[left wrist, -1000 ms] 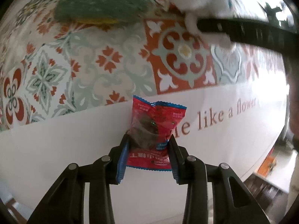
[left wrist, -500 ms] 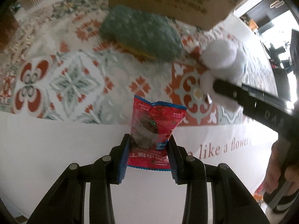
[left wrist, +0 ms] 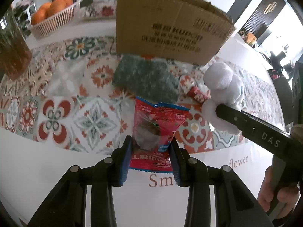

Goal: Organize soft objects
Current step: 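Lift the plush toy and snack packet and carry them over the box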

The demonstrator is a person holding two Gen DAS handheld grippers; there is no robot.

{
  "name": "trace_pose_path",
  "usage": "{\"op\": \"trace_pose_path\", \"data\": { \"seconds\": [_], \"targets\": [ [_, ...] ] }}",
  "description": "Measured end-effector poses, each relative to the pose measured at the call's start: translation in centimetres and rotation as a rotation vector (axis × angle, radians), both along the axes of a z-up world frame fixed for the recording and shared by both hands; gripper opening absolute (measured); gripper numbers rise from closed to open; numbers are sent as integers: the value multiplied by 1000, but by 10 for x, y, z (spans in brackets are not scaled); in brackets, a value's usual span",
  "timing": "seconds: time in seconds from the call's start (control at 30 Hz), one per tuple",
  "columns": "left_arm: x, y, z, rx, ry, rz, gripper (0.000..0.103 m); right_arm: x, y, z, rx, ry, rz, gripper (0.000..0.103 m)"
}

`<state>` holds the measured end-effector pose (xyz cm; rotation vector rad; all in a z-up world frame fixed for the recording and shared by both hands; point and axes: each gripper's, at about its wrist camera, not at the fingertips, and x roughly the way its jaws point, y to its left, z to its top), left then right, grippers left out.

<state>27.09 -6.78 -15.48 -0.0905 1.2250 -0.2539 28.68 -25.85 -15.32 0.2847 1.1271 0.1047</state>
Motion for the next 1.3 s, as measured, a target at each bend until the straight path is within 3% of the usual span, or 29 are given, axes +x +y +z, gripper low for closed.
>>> {"op": "trace_pose_path", "data": {
  "seconds": [0.9,1.3],
  "targets": [
    [22,-5,104,-24,-326,-41,37,-5,12,96,52,-265,-72,52],
    [47,-5,138,-49,-411,-55,37,15,12,135,47,-350,-74,52]
  ]
}}
